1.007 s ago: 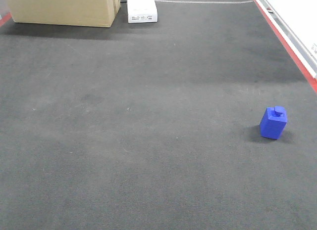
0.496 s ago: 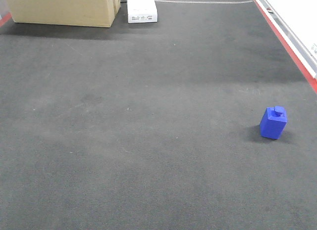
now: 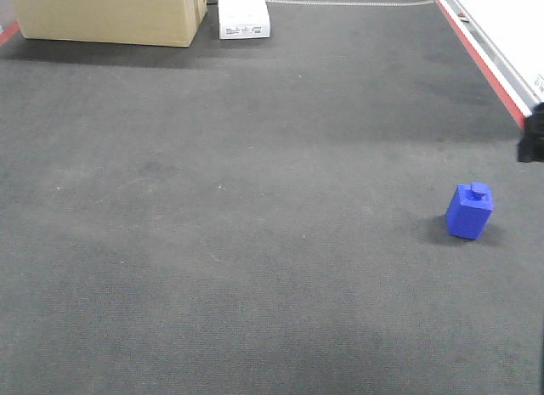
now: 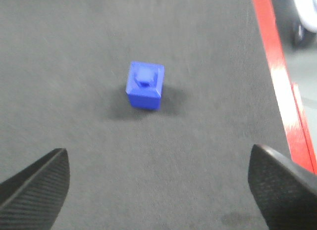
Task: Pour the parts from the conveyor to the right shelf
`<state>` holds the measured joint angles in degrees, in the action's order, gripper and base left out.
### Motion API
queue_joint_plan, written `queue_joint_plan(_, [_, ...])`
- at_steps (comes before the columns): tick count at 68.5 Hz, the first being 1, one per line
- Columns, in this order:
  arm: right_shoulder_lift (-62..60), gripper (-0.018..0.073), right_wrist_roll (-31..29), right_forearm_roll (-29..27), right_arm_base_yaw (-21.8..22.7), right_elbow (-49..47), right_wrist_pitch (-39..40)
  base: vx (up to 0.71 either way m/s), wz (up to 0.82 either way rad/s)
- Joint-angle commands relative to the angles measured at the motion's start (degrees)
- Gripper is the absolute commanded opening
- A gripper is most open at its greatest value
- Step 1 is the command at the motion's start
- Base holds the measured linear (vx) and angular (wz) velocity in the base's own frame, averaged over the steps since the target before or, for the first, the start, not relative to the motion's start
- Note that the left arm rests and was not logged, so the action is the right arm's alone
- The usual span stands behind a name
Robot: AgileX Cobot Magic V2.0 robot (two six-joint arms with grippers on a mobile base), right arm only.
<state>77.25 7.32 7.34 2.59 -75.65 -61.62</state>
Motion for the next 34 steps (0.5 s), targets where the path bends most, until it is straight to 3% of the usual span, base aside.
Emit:
queue_joint_plan(1, [5.0, 0.0672, 0.0, 0.8, 0.3, -6.8, -2.5, 0.00, 0.00])
queue_joint_plan(15, [15.9, 0.0663, -1.1, -0.6, 0.3, -14.7, -7.2, 0.00, 0.00])
queue_joint_plan(34, [24.8, 0.0654, 0.1, -2.1, 0.3, -19.1, -6.8, 0.00, 0.00])
